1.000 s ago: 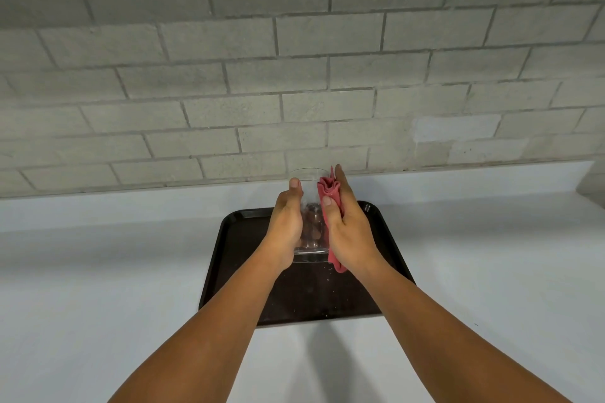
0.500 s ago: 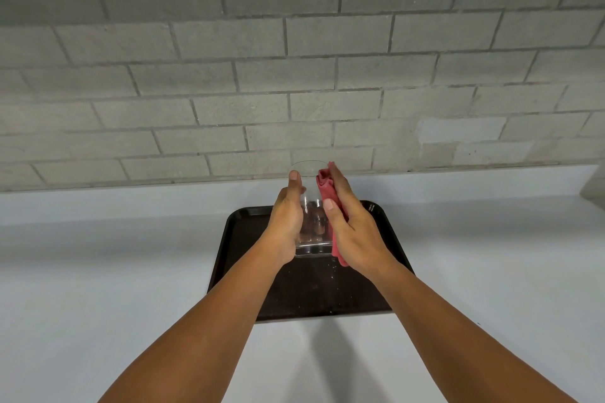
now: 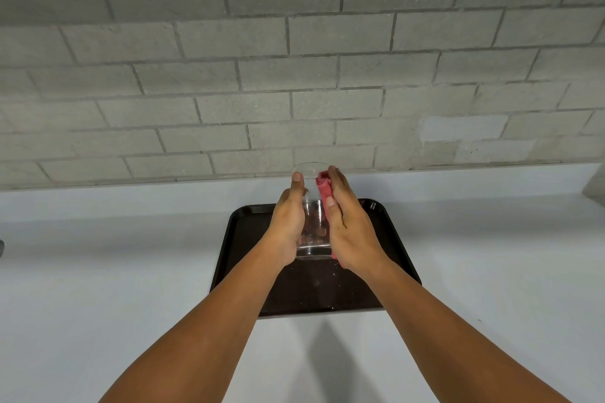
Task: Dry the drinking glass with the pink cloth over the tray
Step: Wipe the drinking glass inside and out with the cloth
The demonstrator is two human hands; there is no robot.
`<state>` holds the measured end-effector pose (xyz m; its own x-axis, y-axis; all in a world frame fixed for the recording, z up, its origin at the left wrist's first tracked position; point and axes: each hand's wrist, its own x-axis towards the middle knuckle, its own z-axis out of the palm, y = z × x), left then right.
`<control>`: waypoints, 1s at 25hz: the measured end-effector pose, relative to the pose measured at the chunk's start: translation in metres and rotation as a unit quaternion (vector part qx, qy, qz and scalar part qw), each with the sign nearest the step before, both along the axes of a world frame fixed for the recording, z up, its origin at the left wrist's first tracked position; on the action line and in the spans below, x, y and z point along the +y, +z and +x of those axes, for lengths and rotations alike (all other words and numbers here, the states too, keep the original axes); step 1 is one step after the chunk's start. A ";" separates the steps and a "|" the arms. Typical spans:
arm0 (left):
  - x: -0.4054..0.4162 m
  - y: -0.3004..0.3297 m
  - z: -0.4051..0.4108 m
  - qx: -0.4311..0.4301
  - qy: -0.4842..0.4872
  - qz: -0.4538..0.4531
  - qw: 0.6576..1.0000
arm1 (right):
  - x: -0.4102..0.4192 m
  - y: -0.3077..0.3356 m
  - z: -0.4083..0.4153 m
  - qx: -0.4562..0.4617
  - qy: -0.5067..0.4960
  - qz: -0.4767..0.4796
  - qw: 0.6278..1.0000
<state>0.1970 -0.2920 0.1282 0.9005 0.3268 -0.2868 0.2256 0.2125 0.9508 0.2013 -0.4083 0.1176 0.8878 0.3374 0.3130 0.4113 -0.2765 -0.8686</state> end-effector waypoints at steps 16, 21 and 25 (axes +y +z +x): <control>-0.008 -0.006 -0.013 -0.032 -0.012 -0.040 0.999 | -0.002 0.013 0.007 0.046 -0.037 0.039 0.997; -0.003 0.003 -0.007 -0.046 -0.001 -0.014 0.999 | 0.001 0.004 -0.026 -0.010 -0.012 0.020 1.000; -0.006 0.004 -0.012 -0.038 -0.005 -0.014 0.999 | 0.000 0.000 -0.018 0.029 -0.031 0.034 0.999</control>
<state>0.1849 -0.2977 0.1326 0.9227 0.3116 -0.2269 0.1558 0.2368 0.9590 0.1832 -0.4084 0.1174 0.9237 0.2615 0.2799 0.3430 -0.2392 -0.9084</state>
